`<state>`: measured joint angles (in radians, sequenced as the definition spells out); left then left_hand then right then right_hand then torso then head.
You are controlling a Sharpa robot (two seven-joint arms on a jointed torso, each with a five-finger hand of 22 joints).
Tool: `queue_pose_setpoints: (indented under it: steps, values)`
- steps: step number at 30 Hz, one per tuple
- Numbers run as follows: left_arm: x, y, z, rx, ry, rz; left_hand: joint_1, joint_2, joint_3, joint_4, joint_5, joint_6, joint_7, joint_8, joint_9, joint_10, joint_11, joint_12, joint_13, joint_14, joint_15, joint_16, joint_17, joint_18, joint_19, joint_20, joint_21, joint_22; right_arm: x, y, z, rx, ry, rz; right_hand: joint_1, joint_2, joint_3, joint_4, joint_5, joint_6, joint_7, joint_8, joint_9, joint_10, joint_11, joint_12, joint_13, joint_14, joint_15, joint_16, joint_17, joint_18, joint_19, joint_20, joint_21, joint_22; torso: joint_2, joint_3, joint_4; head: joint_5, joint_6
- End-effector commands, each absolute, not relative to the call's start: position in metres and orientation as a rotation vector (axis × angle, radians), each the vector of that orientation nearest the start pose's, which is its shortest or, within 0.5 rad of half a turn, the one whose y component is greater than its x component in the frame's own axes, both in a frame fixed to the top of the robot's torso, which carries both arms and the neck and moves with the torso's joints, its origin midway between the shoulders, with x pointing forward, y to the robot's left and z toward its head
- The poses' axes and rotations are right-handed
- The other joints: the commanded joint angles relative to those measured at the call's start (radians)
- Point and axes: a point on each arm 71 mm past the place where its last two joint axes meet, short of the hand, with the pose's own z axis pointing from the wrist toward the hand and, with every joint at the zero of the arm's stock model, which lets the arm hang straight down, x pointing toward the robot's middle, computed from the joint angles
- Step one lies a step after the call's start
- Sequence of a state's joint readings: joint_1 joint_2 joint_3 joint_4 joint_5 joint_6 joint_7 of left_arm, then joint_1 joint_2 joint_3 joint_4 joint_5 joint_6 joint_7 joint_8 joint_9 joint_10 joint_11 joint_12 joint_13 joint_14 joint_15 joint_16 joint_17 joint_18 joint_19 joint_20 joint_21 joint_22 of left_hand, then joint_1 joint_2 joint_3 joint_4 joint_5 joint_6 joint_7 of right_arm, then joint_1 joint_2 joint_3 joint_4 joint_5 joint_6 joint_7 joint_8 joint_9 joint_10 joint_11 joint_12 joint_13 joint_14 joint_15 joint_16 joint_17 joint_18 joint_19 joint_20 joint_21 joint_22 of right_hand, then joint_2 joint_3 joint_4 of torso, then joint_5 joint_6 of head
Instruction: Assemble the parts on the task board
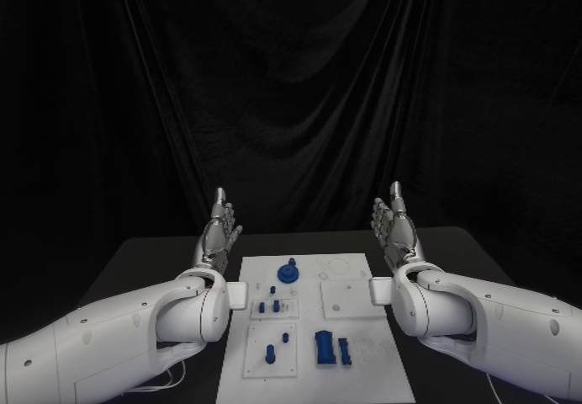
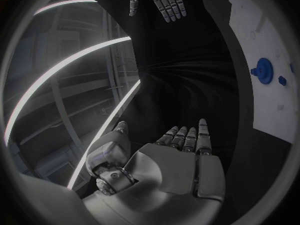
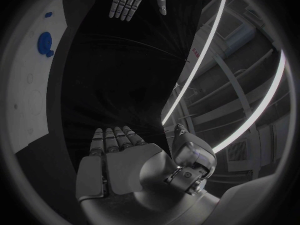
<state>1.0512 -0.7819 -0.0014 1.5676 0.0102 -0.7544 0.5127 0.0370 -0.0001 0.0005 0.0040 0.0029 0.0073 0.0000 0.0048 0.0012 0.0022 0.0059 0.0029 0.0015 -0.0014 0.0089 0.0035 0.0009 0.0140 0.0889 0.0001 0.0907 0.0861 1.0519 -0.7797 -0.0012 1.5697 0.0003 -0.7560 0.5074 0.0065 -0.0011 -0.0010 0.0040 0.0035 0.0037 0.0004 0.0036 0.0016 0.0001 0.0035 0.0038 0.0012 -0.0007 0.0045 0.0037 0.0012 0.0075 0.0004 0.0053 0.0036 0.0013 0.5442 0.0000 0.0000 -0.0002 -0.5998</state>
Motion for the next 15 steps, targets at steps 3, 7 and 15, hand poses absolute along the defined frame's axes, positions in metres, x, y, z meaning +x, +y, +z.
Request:
queue_pose_setpoints:
  steps: [3,7,15]
  values:
    - [0.4618,0.1924,-0.2242,-1.209,1.218,-1.229,-0.037,0.000,0.000,-0.004,-0.003,-0.007,0.000,-0.005,-0.001,-0.002,-0.006,-0.003,-0.002,0.001,-0.009,-0.004,-0.001,-0.014,-0.089,0.000,-0.091,-0.086,0.4618,-0.1924,-0.2242,1.209,1.218,1.229,-0.006,0.001,0.001,-0.004,-0.003,-0.004,0.000,-0.004,-0.002,0.000,-0.003,-0.004,-0.001,0.001,-0.005,-0.004,-0.001,-0.008,0.000,-0.005,-0.004,-0.001,0.000,0.0000,0.0000,0.000,0.000]
    - [0.4618,0.1924,-0.2242,-1.209,1.218,-1.229,-0.037,0.000,0.000,-0.004,-0.003,-0.007,0.000,-0.005,-0.001,-0.002,-0.006,-0.003,-0.002,0.001,-0.009,-0.004,-0.001,-0.014,-0.089,0.000,-0.091,-0.086,0.4618,-0.1924,-0.2242,1.209,1.218,1.229,-0.006,0.001,0.001,-0.004,-0.003,-0.004,0.000,-0.004,-0.002,0.000,-0.003,-0.004,-0.001,0.001,-0.005,-0.004,-0.001,-0.008,0.000,-0.005,-0.004,-0.001,0.000,0.0000,0.0000,0.000,0.000]
    - [0.4618,0.1924,-0.2242,-1.209,1.218,-1.229,-0.037,0.000,0.000,-0.004,-0.003,-0.007,0.000,-0.005,-0.001,-0.002,-0.006,-0.003,-0.002,0.001,-0.009,-0.004,-0.001,-0.014,-0.089,0.000,-0.091,-0.086,0.4618,-0.1924,-0.2242,1.209,1.218,1.229,-0.006,0.001,0.001,-0.004,-0.003,-0.004,0.000,-0.004,-0.002,0.000,-0.003,-0.004,-0.001,0.001,-0.005,-0.004,-0.001,-0.008,0.000,-0.005,-0.004,-0.001,0.000,0.0000,0.0000,0.000,0.000]
